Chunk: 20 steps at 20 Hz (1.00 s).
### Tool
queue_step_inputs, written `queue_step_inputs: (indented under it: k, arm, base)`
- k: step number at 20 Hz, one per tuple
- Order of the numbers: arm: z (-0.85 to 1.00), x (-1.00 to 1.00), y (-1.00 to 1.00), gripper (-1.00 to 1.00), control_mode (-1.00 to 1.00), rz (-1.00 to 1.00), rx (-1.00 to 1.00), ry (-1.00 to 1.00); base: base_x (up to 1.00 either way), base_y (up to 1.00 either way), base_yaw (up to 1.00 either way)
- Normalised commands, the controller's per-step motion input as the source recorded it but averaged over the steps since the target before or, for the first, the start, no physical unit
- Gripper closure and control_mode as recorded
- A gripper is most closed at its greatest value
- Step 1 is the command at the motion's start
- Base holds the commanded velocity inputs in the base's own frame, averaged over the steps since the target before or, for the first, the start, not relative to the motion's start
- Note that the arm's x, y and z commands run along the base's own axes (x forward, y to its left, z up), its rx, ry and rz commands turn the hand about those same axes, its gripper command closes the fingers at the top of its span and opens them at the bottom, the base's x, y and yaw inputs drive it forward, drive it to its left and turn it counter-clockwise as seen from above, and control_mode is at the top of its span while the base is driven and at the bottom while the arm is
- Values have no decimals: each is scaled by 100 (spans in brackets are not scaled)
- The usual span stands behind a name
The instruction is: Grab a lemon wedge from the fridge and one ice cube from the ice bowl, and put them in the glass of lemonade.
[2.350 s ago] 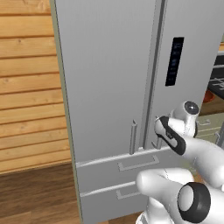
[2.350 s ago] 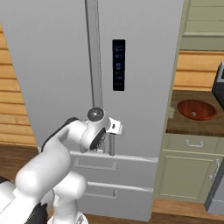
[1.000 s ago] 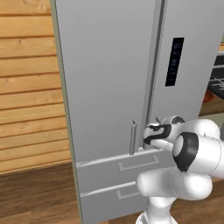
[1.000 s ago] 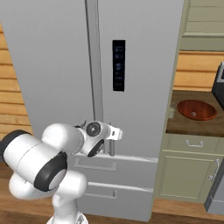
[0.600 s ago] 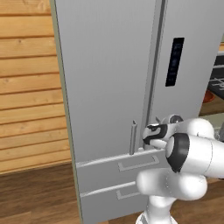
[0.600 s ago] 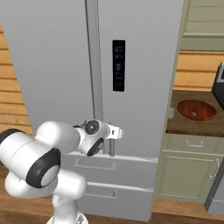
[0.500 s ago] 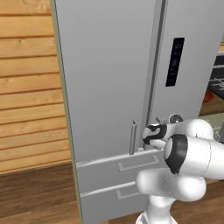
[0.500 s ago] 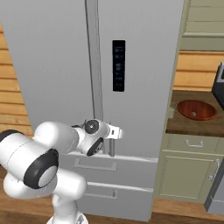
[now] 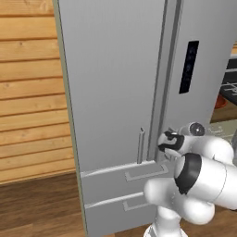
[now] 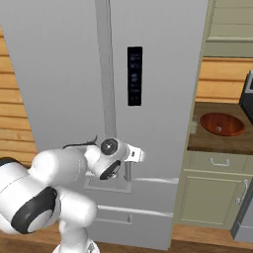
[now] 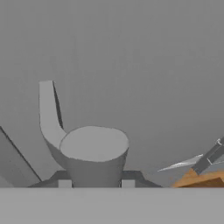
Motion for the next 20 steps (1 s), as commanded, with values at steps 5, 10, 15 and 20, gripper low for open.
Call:
queue_step_inputs:
  k: [5, 10, 15, 20]
  arm:
    - [63, -56, -85, 100, -100, 0, 5, 1]
    - [53, -81, -97, 100, -100, 0, 7, 0]
    - [55, -75, -100, 100, -100, 0, 6, 0]
    - [61, -58, -80, -100, -100, 0, 3, 0]
  base:
    - [0, 0, 0]
    - [0, 0, 0]
    - [0, 0, 0]
    - [0, 0, 0]
